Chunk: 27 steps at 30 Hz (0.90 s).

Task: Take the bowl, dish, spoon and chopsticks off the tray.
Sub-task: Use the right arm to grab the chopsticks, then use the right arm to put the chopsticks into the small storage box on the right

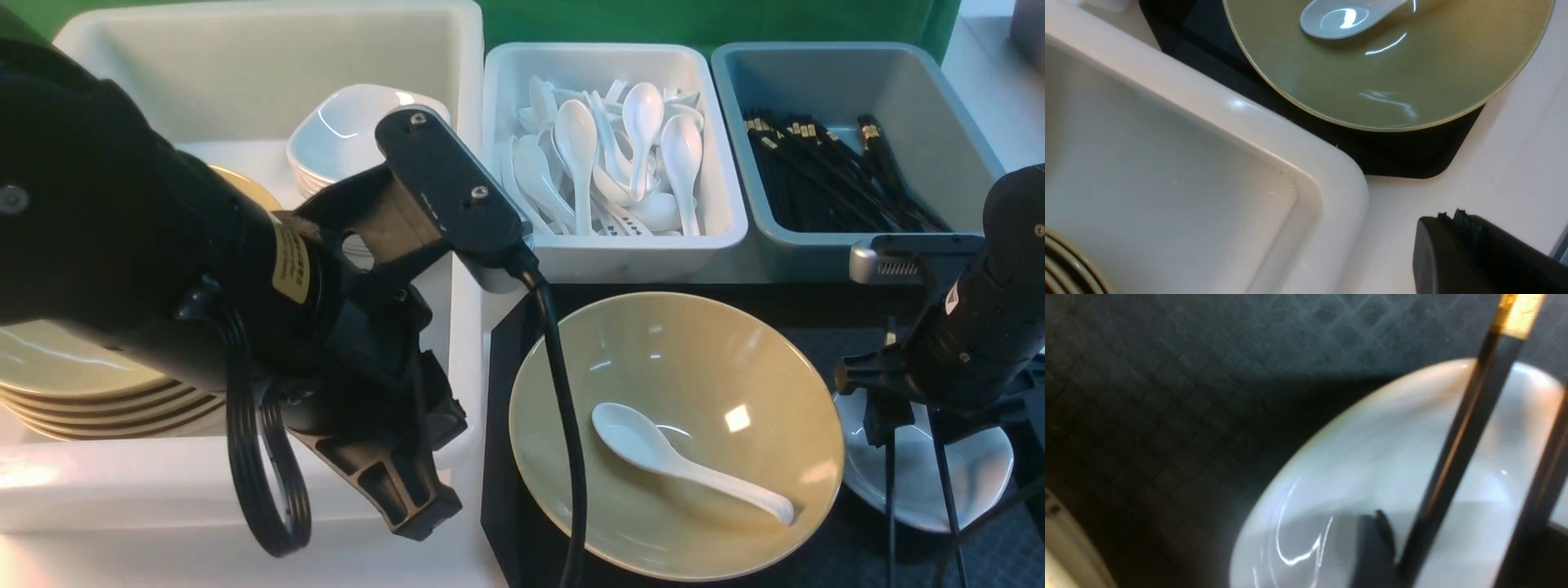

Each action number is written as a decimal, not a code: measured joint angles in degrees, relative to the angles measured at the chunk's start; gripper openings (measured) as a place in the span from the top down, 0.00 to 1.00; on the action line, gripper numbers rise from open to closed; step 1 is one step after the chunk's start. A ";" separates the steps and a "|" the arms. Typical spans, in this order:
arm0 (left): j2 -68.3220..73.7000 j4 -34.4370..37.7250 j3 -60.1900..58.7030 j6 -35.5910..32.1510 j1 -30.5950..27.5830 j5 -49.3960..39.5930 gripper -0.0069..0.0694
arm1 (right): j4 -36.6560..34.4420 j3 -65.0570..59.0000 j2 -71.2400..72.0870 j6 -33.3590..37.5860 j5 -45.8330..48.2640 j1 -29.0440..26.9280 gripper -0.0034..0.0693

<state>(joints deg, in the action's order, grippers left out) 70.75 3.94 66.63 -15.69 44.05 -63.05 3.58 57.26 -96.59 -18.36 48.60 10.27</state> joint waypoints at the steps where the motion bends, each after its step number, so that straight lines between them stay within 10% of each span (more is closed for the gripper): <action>1: 0.00 0.00 0.00 0.00 0.00 -0.03 0.92 | 0.00 0.00 0.00 0.14 0.07 0.00 0.40; 7: 0.00 -0.06 0.00 0.00 0.00 0.90 0.92 | 0.00 0.06 0.00 1.85 1.59 0.00 0.75; 27: 7.67 0.80 -0.45 5.07 0.00 12.81 0.92 | -0.01 20.36 14.46 14.96 4.93 0.00 0.74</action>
<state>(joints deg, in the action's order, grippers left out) 78.42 4.75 66.18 -10.62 44.05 -50.25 3.57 77.62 -82.13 -3.40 53.53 10.27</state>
